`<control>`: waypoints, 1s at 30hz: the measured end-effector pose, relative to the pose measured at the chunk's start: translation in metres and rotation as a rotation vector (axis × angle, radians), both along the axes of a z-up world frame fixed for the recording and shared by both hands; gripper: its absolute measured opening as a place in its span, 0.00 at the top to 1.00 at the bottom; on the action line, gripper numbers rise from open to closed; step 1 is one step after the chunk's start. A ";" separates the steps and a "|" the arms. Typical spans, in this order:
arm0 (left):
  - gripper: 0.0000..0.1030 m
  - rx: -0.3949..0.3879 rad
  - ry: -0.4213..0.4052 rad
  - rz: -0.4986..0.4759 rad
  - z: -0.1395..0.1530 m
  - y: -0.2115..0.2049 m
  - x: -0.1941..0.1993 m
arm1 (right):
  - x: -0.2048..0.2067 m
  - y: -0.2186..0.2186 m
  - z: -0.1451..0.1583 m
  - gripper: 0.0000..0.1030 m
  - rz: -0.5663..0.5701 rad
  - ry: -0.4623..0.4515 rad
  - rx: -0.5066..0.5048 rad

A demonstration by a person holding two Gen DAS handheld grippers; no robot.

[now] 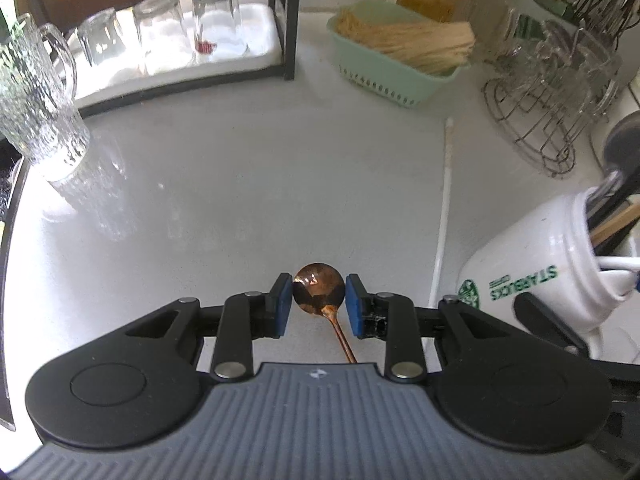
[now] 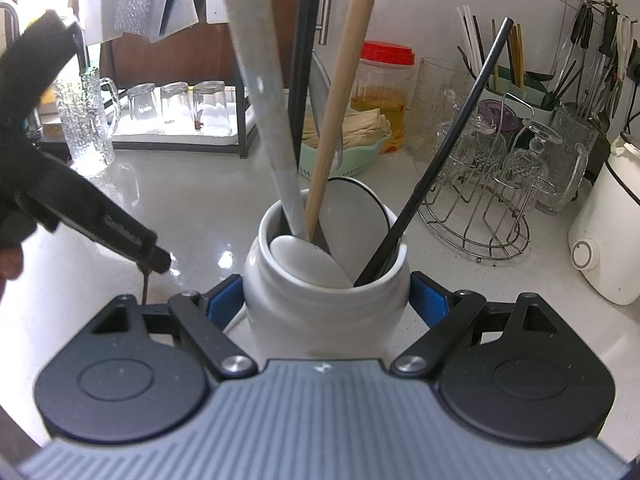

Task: Organize utensils
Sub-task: 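Move the left tool down to the copper spoon on the counter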

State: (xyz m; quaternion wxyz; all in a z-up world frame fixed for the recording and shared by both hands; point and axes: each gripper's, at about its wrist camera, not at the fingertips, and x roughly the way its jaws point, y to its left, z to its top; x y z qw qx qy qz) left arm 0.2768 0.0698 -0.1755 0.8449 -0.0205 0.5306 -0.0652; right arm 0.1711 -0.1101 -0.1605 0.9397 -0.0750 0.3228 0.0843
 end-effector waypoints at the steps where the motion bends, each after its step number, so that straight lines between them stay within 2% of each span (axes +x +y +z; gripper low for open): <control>1: 0.68 -0.002 -0.006 -0.005 0.003 -0.001 -0.001 | 0.000 0.000 0.000 0.12 0.000 0.000 0.000; 11: 0.68 -0.013 -0.074 -0.042 0.032 -0.009 -0.018 | -0.002 0.001 -0.001 0.12 -0.002 -0.007 -0.001; 17: 0.68 -0.014 -0.087 -0.079 0.041 -0.014 -0.025 | -0.002 0.000 -0.001 0.12 0.004 -0.008 -0.004; 19: 0.79 -0.025 -0.088 -0.084 0.045 -0.014 -0.026 | -0.002 0.000 -0.001 0.12 0.002 -0.008 -0.003; 25: 0.83 -0.024 -0.101 -0.092 0.051 -0.016 -0.026 | -0.001 0.001 -0.001 0.12 0.001 -0.011 -0.004; 30: 0.83 -0.024 -0.091 -0.095 0.048 -0.017 -0.025 | -0.001 0.001 -0.002 0.12 0.002 -0.017 -0.003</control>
